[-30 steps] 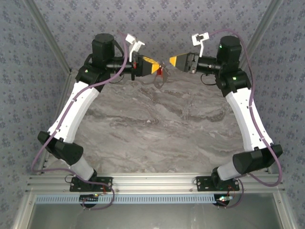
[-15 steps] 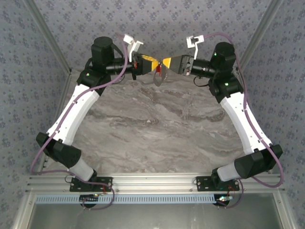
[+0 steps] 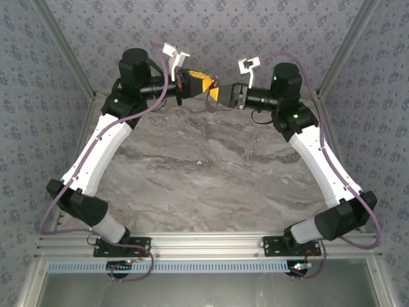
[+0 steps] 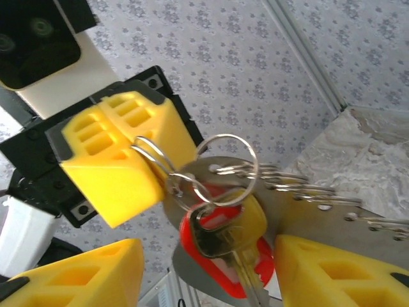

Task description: Put the keys on the keyring

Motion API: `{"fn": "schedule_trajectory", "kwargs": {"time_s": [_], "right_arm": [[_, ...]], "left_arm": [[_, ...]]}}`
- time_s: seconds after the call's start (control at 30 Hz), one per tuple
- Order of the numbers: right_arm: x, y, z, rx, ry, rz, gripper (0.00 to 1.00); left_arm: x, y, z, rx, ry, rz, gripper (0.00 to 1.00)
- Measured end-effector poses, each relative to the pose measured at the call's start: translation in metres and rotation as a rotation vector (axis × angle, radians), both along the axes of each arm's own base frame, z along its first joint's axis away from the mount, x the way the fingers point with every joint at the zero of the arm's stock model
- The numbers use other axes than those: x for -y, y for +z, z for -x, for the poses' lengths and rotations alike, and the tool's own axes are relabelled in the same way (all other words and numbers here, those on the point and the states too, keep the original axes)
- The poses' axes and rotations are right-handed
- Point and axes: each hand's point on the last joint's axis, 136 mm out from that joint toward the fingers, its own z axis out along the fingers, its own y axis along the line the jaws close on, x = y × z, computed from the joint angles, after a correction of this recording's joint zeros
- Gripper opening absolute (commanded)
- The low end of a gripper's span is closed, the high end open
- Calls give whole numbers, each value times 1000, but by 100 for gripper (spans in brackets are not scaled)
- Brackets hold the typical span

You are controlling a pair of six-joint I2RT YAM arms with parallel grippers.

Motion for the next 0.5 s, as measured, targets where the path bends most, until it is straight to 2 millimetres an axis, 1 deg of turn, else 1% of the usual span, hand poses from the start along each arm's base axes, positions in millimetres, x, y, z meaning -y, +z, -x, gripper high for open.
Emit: {"fn": "schedule_trajectory", "kwargs": {"time_s": [0.1, 0.23, 0.33, 0.37, 0.5], "right_arm": [[2, -8, -6, -10, -32, 20, 50], [3, -10, -10, -6, -57, 30, 34], [3, -11, -9, -1, -55, 32, 27], [2, -11, -9, 2, -53, 33, 22], [-2, -13, -4, 12, -29, 46, 8]], "left_arm": [[0, -2, 0, -3, 0, -2, 0], [0, -4, -1, -9, 0, -5, 0], [0, -5, -1, -9, 0, -5, 0], [0, -4, -1, -9, 1, -4, 0], [0, -4, -2, -10, 8, -3, 0]]}}
